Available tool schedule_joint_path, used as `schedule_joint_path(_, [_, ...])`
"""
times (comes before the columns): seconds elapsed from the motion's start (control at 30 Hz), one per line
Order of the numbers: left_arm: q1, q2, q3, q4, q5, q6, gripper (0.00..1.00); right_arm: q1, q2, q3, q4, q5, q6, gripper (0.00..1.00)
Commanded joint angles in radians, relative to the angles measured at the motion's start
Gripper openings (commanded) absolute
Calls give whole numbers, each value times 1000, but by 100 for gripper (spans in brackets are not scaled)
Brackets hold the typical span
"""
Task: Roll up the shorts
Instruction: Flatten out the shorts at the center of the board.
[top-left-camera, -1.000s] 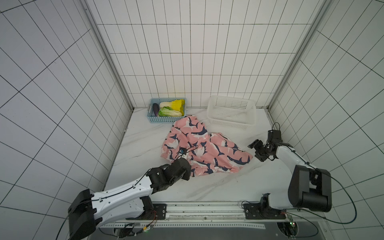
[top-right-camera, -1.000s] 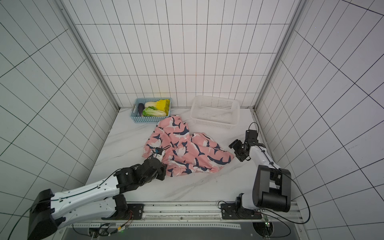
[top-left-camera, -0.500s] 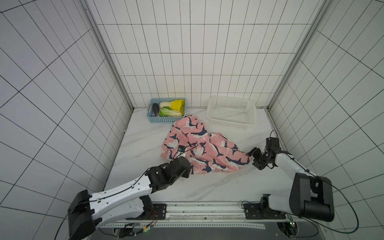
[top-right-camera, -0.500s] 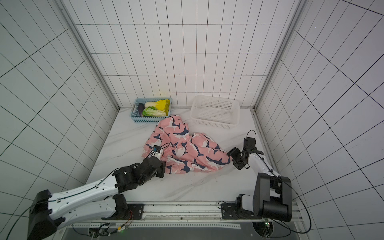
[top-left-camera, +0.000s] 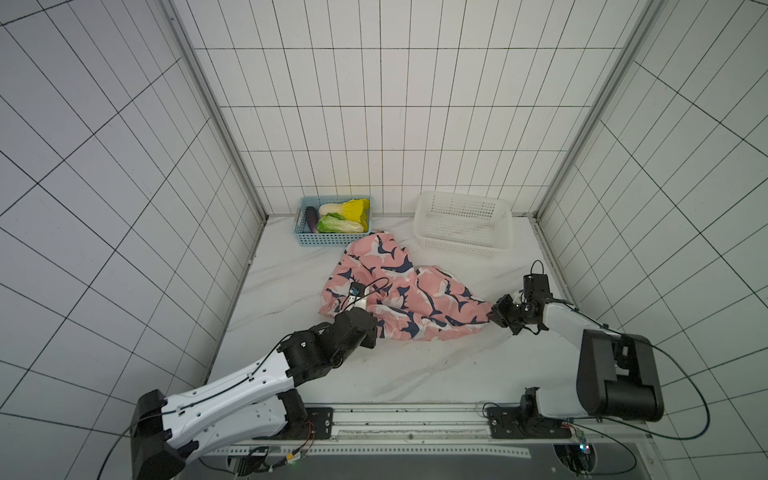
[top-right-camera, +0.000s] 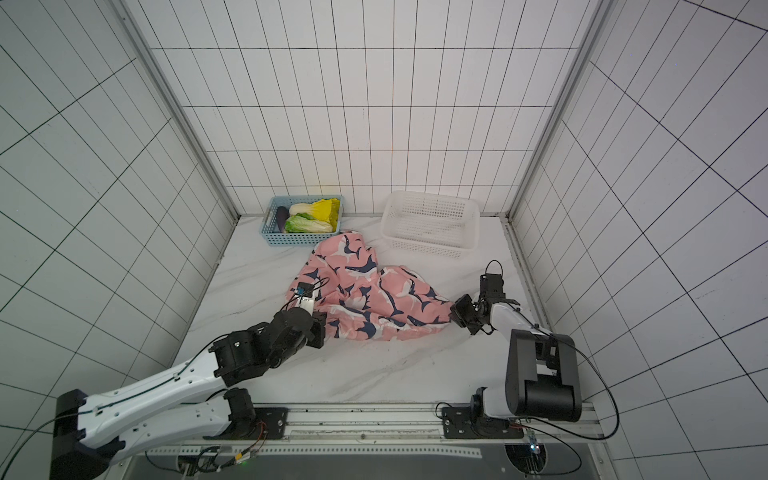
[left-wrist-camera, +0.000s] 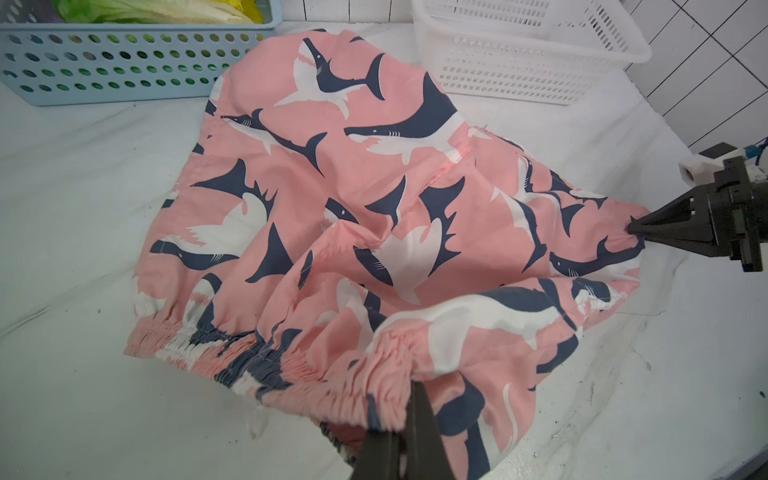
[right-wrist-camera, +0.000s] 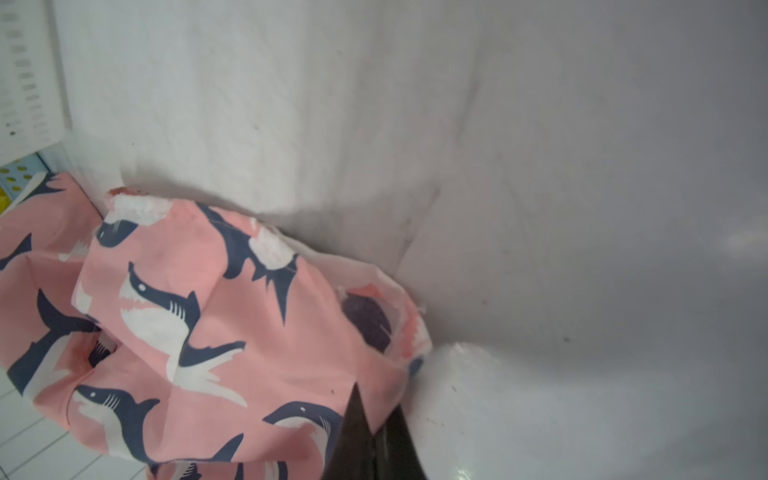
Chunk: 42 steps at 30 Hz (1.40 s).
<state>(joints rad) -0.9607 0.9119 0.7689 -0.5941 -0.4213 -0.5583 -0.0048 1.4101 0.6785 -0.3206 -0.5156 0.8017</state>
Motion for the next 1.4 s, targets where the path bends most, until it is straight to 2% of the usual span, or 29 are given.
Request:
schedule_joint_path(0.0, [123, -7, 125, -52, 41, 52, 0, 5, -84, 159, -28, -24, 25, 0])
schedule_joint_path(0.1, [270, 7, 264, -83, 131, 119, 0, 3, -139, 319, -80, -13, 40, 0])
schedule_joint_path(0.2, [350, 50, 447, -130, 148, 199, 0, -5, -163, 521, -144, -1, 36, 0])
schedule_joint_path(0.3, [370, 98, 627, -174, 143, 269, 0, -23, -180, 703, -185, 6, 33, 0])
schedule_joint_path(0.5, [378, 134, 874, -218, 133, 337, 0, -53, -221, 973, -236, 10, 28, 0])
schedule_joint_path(0.67, [380, 127, 954, -268, 153, 339, 0, -73, -283, 1060, -233, 30, 33, 0])
schedule_joint_path(0.83, [408, 168, 964, -304, 148, 310, 0, -76, -275, 1046, -151, 84, 84, 0])
schedule_joint_path(0.9, [464, 208, 955, -305, 173, 300, 0, -74, -219, 1033, -100, 59, 117, 0])
schedule_joint_path(1.0, [590, 278, 952, -281, 288, 265, 0, -73, -117, 1041, -46, 42, 160, 0])
schedule_joint_path(1.13, [677, 356, 981, -206, 363, 246, 0, -68, 12, 1176, -28, 48, 169, 0])
schedule_joint_path(1.27, [683, 415, 1136, -180, 385, 254, 0, -67, 117, 1407, -55, 32, 192, 0])
schedule_joint_path(1.37, [683, 411, 1205, -172, 419, 274, 0, -69, 118, 1509, -56, 18, 181, 0])
